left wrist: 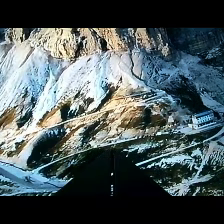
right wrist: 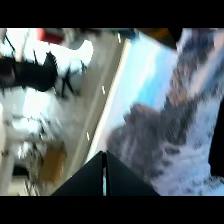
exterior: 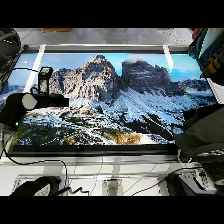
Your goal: Fold the clothes and pants, and hang the long-sleeved shirts on hangers.
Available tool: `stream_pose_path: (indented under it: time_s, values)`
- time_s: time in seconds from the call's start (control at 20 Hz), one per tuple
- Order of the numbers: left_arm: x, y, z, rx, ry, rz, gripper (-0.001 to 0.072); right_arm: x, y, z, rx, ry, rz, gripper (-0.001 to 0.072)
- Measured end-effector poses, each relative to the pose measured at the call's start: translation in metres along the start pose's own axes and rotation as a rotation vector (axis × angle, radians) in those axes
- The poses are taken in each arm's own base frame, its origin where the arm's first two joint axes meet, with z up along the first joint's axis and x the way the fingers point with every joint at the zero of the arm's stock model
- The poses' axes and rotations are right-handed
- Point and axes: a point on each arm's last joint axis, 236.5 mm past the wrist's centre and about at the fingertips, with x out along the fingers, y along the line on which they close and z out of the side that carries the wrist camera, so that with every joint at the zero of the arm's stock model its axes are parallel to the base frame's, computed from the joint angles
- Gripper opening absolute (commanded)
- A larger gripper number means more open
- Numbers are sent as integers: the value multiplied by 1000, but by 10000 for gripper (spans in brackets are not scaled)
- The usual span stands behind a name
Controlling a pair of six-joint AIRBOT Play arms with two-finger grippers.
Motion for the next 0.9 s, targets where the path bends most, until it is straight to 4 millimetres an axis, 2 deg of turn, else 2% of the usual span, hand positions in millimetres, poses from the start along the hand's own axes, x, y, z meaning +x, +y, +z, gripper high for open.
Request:
stream_pose_path:
  time_s: [0.05, 0.15, 0.25, 0.3, 0.4, 0.45, 0.55, 0.6, 0.7, 0.75, 0.9]
  values:
    - [0, 0, 0, 0, -1, 0, 5, 28, -3, -14, -13, 89, -12, 14]
    - [-1, 0, 1, 0, -3, 0, 5, 87, -2, -60, -99, 268, -40, 14]
    - [-2, 0, 1, 0, -4, 0, 5, 141, 16, -130, -285, 440, -24, 14]
    - [-2, 0, 1, 0, -4, 0, 5, 159, 27, -167, -395, 509, 2, 14]
    - [-2, 0, 1, 1, -4, 0, 5, 176, 55, -250, -637, 630, 97, 15]
    - [-2, 0, 1, 0, -4, 0, 5, 176, 65, -288, -758, 681, 145, 15]
    - [-2, 0, 1, 0, -4, 0, 5, 163, 75, -360, -1015, 784, 246, 15]
    - [-2, 0, 1, 0, -4, 0, 5, 154, 74, -385, -1131, 823, 280, 15]
    - [-2, 0, 1, 0, -5, 0, 5, 142, 60, -412, -1340, 878, 278, 15]
    - [-2, 0, 1, 0, -4, 0, 6, 140, 51, -415, -1409, 890, 245, 15]
    - [-2, 0, 1, 0, -5, 0, 5, 144, 29, -398, -1488, 874, 90, 16]
